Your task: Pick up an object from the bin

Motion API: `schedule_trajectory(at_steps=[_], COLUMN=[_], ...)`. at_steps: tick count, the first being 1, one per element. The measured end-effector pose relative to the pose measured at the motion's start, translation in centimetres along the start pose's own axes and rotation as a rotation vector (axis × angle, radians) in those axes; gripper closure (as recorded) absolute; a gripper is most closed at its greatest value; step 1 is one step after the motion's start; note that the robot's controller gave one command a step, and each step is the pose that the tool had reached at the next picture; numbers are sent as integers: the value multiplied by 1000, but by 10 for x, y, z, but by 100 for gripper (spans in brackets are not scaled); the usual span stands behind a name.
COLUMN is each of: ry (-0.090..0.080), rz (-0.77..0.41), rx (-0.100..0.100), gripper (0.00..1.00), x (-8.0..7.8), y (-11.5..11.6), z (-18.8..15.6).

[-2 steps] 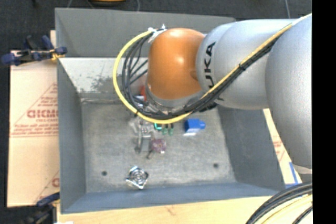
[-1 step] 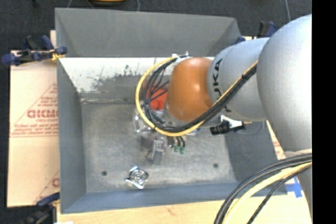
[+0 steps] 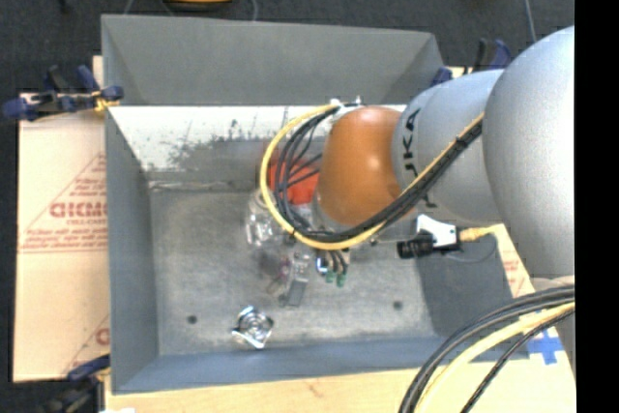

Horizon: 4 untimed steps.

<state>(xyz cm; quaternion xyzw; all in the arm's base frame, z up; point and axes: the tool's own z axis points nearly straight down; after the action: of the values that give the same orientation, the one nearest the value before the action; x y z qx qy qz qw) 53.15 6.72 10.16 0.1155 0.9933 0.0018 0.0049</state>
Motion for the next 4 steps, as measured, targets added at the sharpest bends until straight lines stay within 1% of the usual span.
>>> schedule_trajectory(at_steps=[1,2,3,4], ry=[9,10,13,8], rz=[75,381,449,447], rx=[4,7,11,8], gripper=[0,0,0,100], x=[17,27,-19,-20], y=[-10,-12,-6,-5], z=[1,32,33,32])
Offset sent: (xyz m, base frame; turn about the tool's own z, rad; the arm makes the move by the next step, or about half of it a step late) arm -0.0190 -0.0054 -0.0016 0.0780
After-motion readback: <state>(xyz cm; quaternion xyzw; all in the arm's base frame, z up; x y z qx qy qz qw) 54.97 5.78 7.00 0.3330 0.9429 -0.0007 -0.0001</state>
